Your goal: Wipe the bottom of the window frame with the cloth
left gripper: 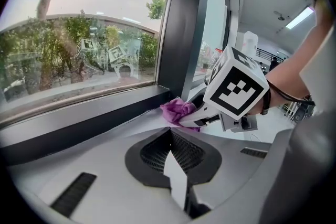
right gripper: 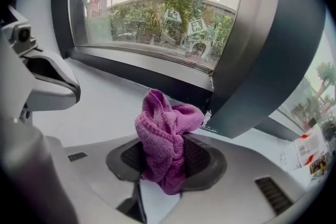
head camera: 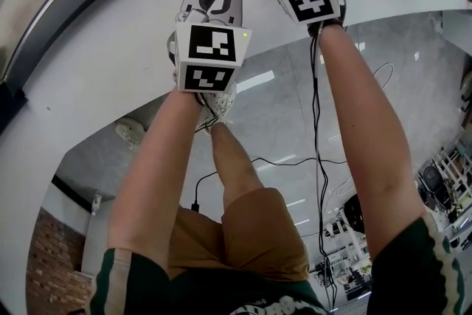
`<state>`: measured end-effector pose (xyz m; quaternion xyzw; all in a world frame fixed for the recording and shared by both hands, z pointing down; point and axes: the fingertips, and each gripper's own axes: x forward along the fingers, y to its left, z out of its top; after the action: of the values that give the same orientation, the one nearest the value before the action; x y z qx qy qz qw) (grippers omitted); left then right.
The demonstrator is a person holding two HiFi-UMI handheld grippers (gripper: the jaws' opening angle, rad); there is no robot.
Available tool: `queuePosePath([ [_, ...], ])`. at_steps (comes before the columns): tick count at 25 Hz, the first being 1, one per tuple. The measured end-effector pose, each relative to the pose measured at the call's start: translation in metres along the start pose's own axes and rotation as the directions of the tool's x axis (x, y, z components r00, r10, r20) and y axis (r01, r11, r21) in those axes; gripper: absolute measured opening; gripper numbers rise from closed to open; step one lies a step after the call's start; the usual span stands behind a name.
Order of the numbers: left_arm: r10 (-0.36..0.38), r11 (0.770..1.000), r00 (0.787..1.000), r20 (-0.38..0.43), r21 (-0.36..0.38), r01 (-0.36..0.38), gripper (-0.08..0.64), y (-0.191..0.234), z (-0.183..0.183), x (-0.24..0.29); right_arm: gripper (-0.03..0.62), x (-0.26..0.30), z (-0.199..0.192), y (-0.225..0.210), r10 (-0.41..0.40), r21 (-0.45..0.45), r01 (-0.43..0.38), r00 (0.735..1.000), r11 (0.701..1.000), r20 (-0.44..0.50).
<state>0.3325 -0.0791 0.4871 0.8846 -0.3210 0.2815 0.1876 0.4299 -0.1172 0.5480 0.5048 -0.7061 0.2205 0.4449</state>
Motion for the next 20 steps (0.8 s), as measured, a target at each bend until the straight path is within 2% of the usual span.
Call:
queuePosePath([
  [4, 0.006, 1.0, 1.0, 0.006, 0.002, -0.006, 0.009, 0.0, 0.0, -0.003, 0.163, -0.002, -0.003, 0.005, 0.024, 0.018, -0.024, 0.999, 1.0, 0.032],
  [11, -0.018, 1.0, 1.0, -0.005, -0.011, 0.018, 0.008, -0.011, -0.008, -0.005, 0.163, -0.015, -0.025, 0.016, 0.02, 0.037, -0.021, 1.0, 0.999, 0.006],
  [16, -0.022, 0.999, 1.0, -0.016, -0.029, 0.021, 0.008, -0.016, -0.014, -0.014, 0.163, -0.031, -0.049, 0.028, 0.001, 0.104, 0.0, 1.0, 0.995, -0.003],
  [20, -0.043, 0.999, 0.999, -0.027, -0.034, 0.043, 0.008, -0.022, -0.024, -0.023, 0.163, -0.041, -0.062, 0.036, -0.003, 0.118, 0.005, 1.0, 0.993, -0.016],
])
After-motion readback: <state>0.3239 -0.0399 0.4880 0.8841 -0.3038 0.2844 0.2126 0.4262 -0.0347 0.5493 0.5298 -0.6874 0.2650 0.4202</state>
